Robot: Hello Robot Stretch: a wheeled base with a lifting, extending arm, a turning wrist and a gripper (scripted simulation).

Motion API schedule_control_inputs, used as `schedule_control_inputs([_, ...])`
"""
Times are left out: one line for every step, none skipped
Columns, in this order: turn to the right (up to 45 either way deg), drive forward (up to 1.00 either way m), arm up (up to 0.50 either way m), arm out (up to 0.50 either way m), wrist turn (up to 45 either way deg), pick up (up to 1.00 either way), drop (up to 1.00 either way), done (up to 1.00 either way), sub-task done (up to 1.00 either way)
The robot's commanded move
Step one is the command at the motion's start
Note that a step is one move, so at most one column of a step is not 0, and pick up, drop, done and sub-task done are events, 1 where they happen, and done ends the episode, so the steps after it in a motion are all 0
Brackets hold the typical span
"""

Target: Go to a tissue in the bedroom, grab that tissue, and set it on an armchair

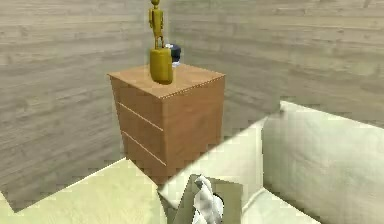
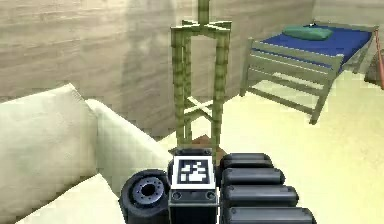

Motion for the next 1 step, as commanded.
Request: schedule_control_inputs([-45.0, 0.00, 0.00, 0.00, 0.0, 0.00, 0.00, 0.00, 0.00])
